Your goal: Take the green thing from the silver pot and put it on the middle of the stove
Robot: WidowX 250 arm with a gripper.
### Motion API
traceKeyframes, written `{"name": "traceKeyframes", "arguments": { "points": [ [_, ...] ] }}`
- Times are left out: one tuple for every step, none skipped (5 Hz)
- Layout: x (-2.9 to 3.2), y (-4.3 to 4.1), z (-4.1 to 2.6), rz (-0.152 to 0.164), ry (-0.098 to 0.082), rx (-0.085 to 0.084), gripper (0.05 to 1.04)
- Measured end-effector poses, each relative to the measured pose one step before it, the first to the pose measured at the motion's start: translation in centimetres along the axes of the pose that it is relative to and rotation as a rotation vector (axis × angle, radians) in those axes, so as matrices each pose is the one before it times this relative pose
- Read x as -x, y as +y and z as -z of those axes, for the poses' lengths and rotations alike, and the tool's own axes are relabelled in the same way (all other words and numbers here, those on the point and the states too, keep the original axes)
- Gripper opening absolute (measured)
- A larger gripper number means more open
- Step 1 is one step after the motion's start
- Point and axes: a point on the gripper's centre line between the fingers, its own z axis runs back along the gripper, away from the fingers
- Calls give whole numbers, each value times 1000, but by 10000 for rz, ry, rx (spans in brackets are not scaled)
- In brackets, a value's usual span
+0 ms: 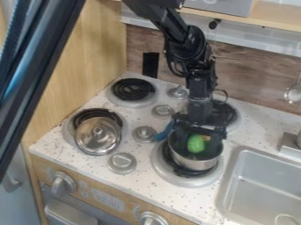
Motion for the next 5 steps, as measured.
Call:
{"name": "traceKeyframes", "arguments": {
  "points": [
    [-41, 133, 126, -25, -106, -65, 712],
    [462, -322, -1411, 314, -209, 124, 711],
    [-628, -421, -4960, 468, -621, 146, 711],
    [-1659, 1280, -3644, -261, -214, 452, 711],
    [-2021, 5057, -2551, -1098, -635, -682, 711]
  ]
}}
